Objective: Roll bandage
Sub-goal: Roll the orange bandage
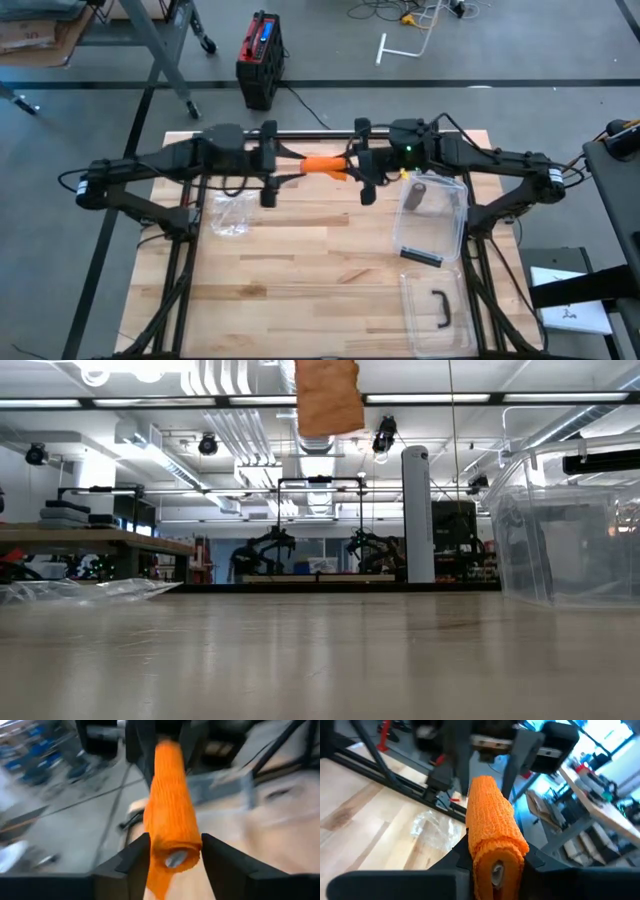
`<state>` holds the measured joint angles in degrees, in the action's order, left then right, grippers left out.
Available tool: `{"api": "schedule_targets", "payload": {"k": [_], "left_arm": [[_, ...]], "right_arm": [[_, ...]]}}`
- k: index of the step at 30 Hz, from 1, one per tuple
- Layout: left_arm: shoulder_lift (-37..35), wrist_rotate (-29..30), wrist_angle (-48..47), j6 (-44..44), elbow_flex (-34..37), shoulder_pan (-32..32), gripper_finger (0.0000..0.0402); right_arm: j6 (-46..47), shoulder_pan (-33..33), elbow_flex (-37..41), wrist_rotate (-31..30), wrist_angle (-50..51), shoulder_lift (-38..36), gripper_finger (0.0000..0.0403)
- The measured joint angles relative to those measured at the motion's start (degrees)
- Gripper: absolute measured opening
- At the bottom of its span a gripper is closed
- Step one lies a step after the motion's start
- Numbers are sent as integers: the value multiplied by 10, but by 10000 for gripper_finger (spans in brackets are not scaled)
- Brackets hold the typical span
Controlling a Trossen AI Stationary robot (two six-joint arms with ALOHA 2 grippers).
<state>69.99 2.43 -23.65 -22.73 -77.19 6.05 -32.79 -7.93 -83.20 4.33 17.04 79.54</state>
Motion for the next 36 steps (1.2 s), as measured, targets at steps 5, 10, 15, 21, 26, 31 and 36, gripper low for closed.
{"api": "schedule_targets", "payload": {"k": [5, 10, 15, 21, 26, 31, 36], "left_arm": [[-36, -69, 11, 65, 0, 1, 200], [-55, -83, 17, 144, 0, 8, 231], [-49, -157, 38, 209, 0, 11, 260], [-30, -180, 66, 208, 1, 11, 286], [-7, -180, 100, 201, 0, 15, 300], [16, -182, 83, 200, -20, 15, 308], [25, -182, 71, 187, -32, 16, 307]], "right_arm": [[-69, 41, 23, -27, -52, -5, 55], [-164, 94, 68, -108, -163, -8, 55], [-257, 126, 116, -177, -287, -7, 56], [-297, 134, 148, -223, -363, -7, 59], [-291, 132, 153, -235, -358, -7, 59], [-302, 132, 162, -241, -353, -6, 59], [-326, 133, 162, -238, -353, -7, 64]]}}
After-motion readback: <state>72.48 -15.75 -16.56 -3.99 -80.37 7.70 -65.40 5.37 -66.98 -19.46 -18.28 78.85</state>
